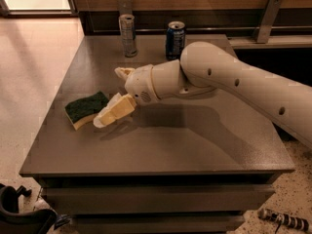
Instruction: Pick sponge
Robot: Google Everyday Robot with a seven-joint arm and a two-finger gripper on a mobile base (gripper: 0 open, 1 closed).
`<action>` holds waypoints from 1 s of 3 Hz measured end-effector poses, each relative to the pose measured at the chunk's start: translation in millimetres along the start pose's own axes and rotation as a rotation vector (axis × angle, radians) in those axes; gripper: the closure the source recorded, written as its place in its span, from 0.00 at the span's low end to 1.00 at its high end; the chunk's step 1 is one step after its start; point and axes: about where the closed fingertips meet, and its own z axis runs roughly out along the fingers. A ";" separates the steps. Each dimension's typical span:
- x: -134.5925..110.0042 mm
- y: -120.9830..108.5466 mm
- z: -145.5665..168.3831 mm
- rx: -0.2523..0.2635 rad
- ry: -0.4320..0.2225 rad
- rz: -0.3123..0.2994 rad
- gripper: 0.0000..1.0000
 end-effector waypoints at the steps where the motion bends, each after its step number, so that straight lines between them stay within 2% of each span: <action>1: 0.4 0.5 17.6 0.004 -0.022 0.007 0.00; 3: 16.3 2.0 43.5 -0.006 -0.040 0.030 0.02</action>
Offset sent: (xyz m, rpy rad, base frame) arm 0.0097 0.0301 -0.0346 0.0514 0.0277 -0.0268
